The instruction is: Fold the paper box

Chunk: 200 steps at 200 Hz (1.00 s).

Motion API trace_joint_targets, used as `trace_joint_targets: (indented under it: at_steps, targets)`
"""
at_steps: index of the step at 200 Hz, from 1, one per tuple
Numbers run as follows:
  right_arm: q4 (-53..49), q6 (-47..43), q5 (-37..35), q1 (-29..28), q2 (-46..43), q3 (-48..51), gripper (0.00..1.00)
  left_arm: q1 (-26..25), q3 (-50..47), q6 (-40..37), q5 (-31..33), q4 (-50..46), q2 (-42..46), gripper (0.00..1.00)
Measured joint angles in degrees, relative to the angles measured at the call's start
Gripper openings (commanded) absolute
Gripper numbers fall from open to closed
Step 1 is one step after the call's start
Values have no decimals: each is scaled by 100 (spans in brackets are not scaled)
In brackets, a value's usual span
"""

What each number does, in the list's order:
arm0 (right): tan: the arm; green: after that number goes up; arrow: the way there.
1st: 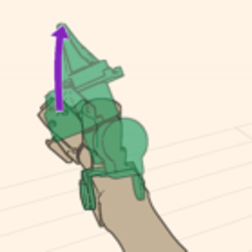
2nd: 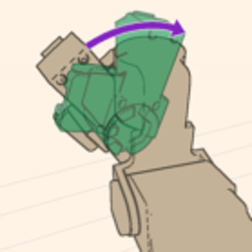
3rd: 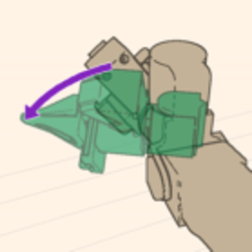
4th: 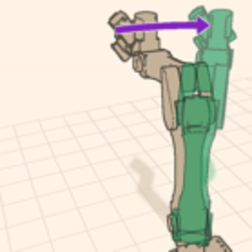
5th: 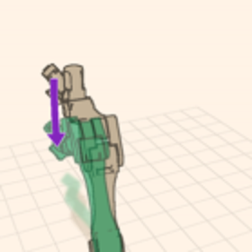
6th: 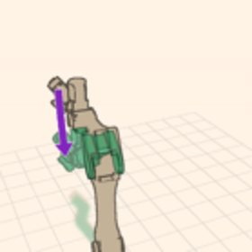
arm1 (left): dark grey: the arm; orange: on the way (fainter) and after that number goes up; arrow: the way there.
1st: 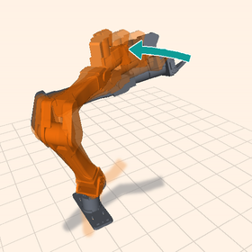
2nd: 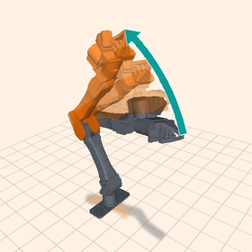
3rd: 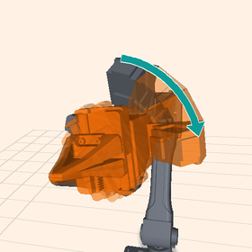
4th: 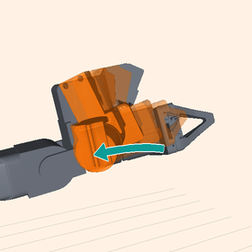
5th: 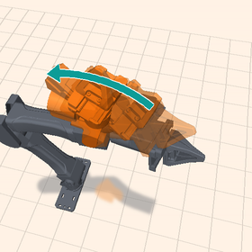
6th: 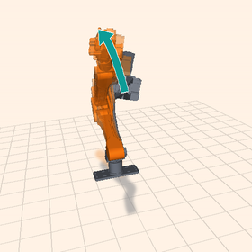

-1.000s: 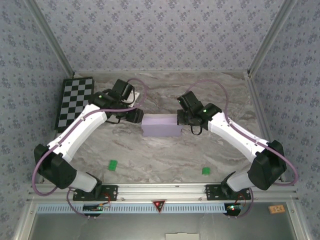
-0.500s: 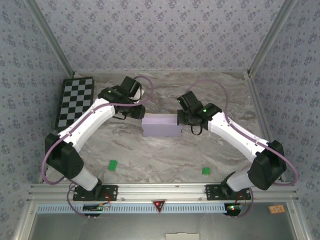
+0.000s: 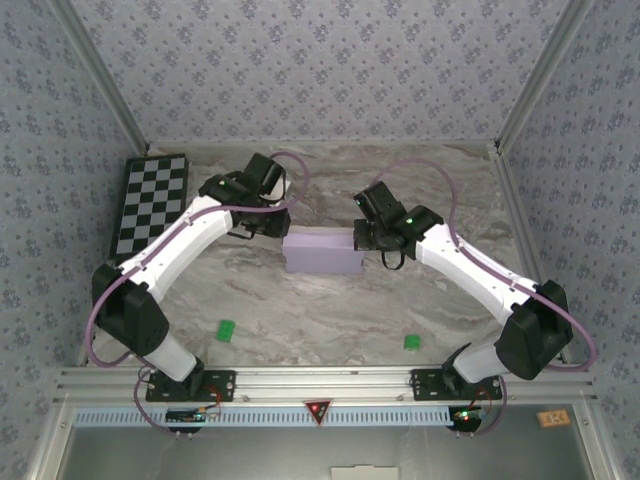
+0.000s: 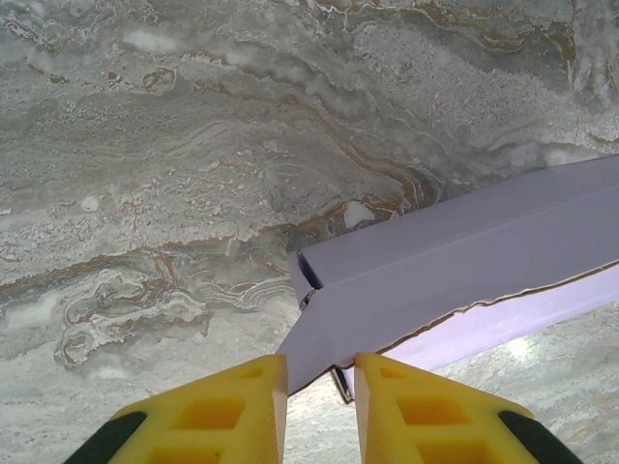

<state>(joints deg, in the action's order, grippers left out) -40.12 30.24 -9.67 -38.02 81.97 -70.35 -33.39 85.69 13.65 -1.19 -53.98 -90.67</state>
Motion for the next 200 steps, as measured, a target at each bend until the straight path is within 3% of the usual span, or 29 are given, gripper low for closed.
trace_joint_targets:
  at_steps: [14,78,100,120,200]
  targets:
    - [-2,0,0,0,0,0,0,0,11,13,46,-4,-20,32]
    - [-7,0,0,-13,0,-9,0,0,55,103,297,0,-61,39]
    - [-7,-2,0,-15,0,-9,0,0,76,101,319,-7,-63,37]
    - [-7,-2,-2,-15,0,-9,0,0,79,68,234,2,-63,28]
    - [-42,-2,-2,-15,0,-9,0,76,-160,-11,35,173,109,35]
